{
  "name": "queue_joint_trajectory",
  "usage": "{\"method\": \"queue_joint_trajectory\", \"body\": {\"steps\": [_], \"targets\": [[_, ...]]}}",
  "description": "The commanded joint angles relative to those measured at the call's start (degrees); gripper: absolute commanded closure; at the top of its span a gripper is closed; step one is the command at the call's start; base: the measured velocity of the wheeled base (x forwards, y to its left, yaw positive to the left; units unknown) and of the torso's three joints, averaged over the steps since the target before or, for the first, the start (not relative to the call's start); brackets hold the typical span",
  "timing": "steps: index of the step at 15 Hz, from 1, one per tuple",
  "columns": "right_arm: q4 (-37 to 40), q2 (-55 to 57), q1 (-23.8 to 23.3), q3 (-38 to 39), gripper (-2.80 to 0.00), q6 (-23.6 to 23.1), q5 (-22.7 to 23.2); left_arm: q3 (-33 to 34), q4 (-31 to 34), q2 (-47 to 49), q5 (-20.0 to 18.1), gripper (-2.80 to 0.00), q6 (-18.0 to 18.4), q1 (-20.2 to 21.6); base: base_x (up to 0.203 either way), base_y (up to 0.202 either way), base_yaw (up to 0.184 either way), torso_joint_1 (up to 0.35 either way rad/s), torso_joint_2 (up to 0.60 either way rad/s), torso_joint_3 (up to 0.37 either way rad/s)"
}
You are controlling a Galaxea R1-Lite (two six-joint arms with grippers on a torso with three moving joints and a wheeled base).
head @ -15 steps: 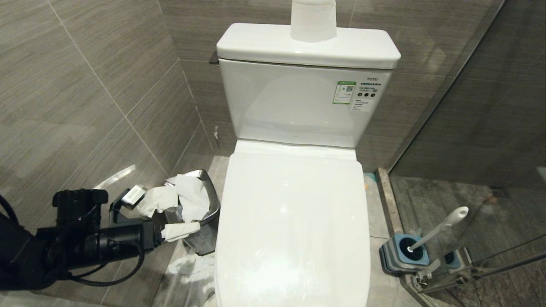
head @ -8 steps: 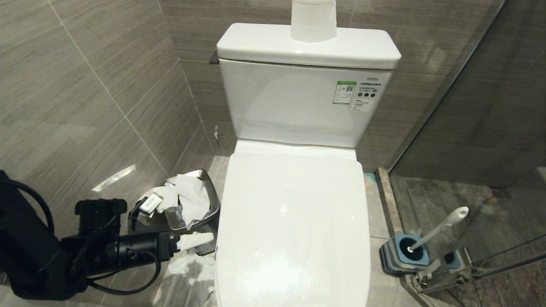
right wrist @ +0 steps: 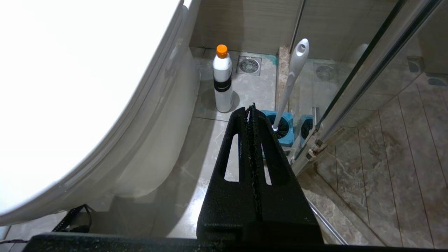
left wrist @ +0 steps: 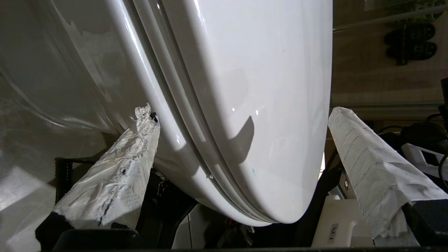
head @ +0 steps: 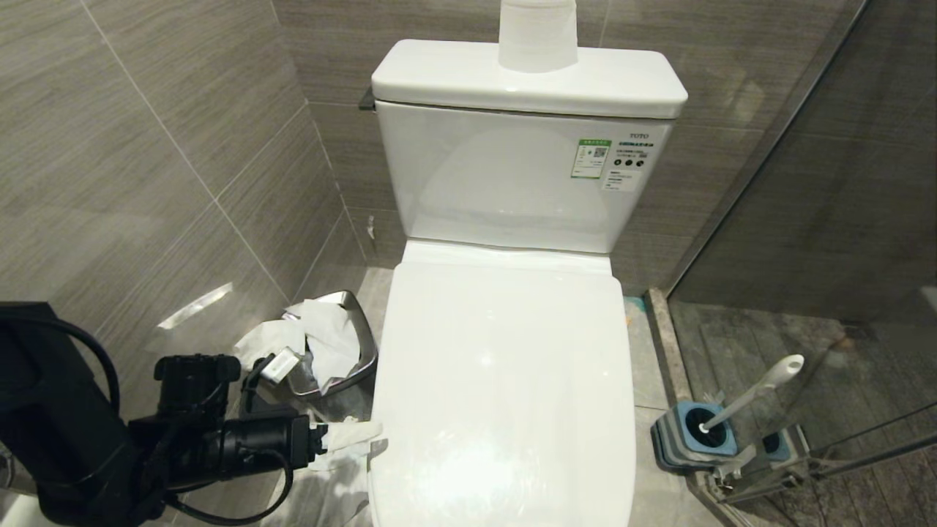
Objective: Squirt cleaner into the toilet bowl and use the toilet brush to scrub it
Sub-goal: Use the left hand to lift the toilet lid slightly
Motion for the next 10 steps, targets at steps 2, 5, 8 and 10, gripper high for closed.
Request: {"method": "queue_joint_trajectory", "body": {"steps": [2, 5, 8, 10], "targets": [[-0.01, -0.02, 0.0, 0.01, 0.0, 0.02, 0.0, -0.02, -0.26, 1.2, -0.28, -2.8, -0.18, -0.38, 0.0, 0.0, 0.0, 0.0, 0.0, 0.0], [-0.01, -0.02, 0.0, 0.01, 0.0, 0.02, 0.0, -0.04, -0.26, 1.49, -0.31, -2.8, -0.21, -0.85, 0.0, 0.0, 0.0, 0.0, 0.0, 0.0], [-0.01, -0.02, 0.05, 0.01, 0.0, 0.02, 0.0, 0.07, -0.26, 1.49, -0.37, -2.8, -0.72, -1.03, 0.0, 0.0, 0.0, 0.0, 0.0, 0.0], [-0.01, -0.02, 0.06, 0.01, 0.0, 0.02, 0.0, 0.42, -0.26, 1.58, -0.37, -2.8, -0.7, -1.2, 0.0, 0.0, 0.0, 0.0, 0.0, 0.0]]}}
